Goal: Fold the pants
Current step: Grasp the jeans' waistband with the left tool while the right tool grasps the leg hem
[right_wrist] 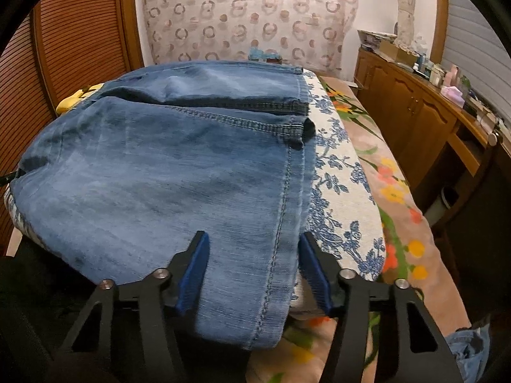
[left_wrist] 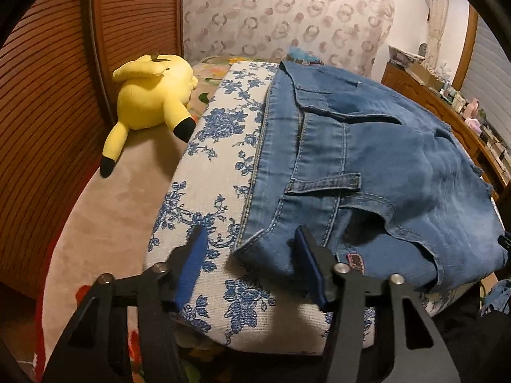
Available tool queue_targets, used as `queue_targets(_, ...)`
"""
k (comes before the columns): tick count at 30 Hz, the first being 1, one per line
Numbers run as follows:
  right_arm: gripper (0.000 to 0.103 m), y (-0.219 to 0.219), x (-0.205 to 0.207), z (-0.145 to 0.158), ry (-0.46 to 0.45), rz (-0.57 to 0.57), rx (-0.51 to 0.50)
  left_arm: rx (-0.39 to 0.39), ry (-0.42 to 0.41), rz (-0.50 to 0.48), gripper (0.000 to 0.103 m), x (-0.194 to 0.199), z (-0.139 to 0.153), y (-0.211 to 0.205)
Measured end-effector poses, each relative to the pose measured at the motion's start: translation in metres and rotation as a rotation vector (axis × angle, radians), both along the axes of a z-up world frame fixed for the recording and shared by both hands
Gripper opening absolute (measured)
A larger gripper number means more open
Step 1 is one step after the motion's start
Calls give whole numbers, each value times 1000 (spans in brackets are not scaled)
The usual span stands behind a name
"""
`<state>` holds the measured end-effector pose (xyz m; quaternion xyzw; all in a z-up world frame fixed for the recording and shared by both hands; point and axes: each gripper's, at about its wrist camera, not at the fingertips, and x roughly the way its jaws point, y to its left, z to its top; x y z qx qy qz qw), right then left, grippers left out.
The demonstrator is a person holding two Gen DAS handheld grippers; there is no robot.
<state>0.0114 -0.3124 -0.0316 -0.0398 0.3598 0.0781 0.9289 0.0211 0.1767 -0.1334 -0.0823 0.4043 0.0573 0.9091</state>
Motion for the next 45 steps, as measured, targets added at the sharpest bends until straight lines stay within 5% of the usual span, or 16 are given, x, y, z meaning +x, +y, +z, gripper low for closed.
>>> queue_targets(7, 13, -1, -3, 3, -2, 25, 16, 8, -13, -47, 17, -3, 4, -12)
queue_targets(14, 7, -14, -1, 17, -26, 47, 128, -1, -99, -84, 11, -13, 37, -22)
queue_targets(21, 7, 3, 3, 46, -129, 95, 166, 10, -217, -135, 11, -18, 83, -38)
queue_targets(29, 7, 33, 36, 71, -220, 184, 144, 22, -239, -146, 11, -7, 90, -42)
queue_targets(39, 7, 65, 91, 17, -103, 267, 120, 21, -217, -151, 11, -5, 81, -48)
queue_targets(42, 19, 55, 90, 12, -94, 248, 140, 23, -209, -156, 11, -4, 78, -50)
queue_targets(45, 42, 39, 81, 18, -115, 218, 162, 20, -207, -157, 11, -3, 77, -51)
